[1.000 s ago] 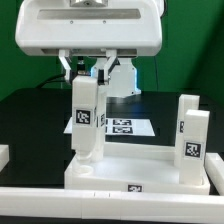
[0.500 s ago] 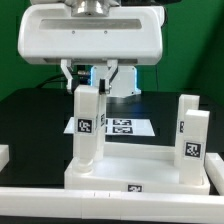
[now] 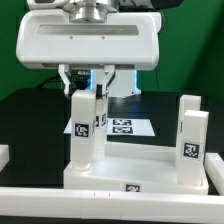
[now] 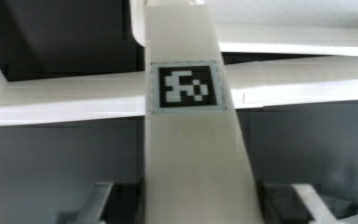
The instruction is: Assemble desk
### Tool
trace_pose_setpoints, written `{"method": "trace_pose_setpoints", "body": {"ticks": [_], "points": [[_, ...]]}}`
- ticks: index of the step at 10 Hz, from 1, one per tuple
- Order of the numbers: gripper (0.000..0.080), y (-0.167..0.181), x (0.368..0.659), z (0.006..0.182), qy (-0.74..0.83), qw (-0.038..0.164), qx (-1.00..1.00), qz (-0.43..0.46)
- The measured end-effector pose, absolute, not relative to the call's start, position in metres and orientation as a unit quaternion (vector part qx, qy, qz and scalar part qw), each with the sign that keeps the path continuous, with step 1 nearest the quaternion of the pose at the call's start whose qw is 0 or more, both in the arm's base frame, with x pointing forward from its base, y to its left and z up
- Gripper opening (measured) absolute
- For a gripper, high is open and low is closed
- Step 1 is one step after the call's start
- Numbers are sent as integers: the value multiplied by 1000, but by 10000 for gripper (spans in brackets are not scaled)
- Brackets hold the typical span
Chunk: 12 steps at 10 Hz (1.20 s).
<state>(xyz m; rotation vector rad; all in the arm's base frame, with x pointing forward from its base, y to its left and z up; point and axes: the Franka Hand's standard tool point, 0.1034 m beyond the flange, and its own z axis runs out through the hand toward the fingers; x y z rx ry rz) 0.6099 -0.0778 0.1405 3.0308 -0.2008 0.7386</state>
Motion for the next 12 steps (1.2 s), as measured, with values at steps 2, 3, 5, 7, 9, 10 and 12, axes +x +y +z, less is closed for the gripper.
{"method": "trace_pose_setpoints", "body": {"ticks": [2, 3, 5, 7, 9, 10, 12], "points": [[290, -78, 608, 135, -64, 9, 970, 233], [290, -78, 608, 132, -64, 10, 970, 233], [290, -79, 607, 130, -64, 18, 968, 242], [290, -81, 606, 130, -65, 23, 966, 248], [291, -81, 606, 130, -65, 23, 966, 248], [477, -81, 606, 130, -65, 23, 966, 248], [639, -82, 606, 130, -65, 21, 967, 245]]}}
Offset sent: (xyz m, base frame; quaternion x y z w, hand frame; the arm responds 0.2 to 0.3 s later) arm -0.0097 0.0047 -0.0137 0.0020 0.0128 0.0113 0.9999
